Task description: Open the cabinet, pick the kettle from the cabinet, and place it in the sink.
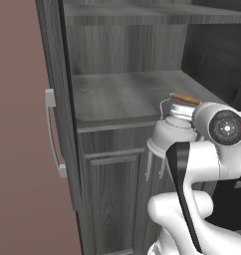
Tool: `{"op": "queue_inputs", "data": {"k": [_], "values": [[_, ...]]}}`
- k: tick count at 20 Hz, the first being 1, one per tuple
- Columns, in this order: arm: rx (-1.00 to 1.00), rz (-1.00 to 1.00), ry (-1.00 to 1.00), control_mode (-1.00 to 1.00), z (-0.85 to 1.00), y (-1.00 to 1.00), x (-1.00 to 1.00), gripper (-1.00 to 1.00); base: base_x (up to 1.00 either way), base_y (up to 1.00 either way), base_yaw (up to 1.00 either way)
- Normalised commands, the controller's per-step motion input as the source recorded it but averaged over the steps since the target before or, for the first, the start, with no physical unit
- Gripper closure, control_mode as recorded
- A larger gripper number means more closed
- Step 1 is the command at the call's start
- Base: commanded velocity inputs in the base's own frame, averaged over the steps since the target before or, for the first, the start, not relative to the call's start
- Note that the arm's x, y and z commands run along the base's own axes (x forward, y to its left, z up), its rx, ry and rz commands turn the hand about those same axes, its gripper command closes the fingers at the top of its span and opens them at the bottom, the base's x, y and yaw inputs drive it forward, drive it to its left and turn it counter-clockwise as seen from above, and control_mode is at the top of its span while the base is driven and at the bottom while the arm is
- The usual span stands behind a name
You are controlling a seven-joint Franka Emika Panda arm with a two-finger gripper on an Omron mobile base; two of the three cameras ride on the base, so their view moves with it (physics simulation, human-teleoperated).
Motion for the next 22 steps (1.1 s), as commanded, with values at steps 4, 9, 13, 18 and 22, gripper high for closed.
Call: {"op": "queue_inputs", "data": {"k": [4, 9, 13, 18, 22], "values": [[0.0, 0.0, 0.0, -1.0, 0.0, 0.0, 0.0, 1.0, 0.0, 0.0, 0.0], [0.0, 0.0, 0.0, -1.0, 0.0, 0.0, 0.0, 1.0, 0.0, 0.0, 0.0], [0.0, 0.0, 0.0, 1.0, 0.0, 0.0, 0.0, 1.0, 0.0, 0.0, 0.0], [0.0, 0.0, 0.0, 1.0, 0.0, 0.0, 0.0, 1.0, 0.0, 0.0, 0.0], [0.0, 0.0, 0.0, 1.0, 0.0, 0.0, 0.0, 1.0, 0.0, 0.0, 0.0]]}}
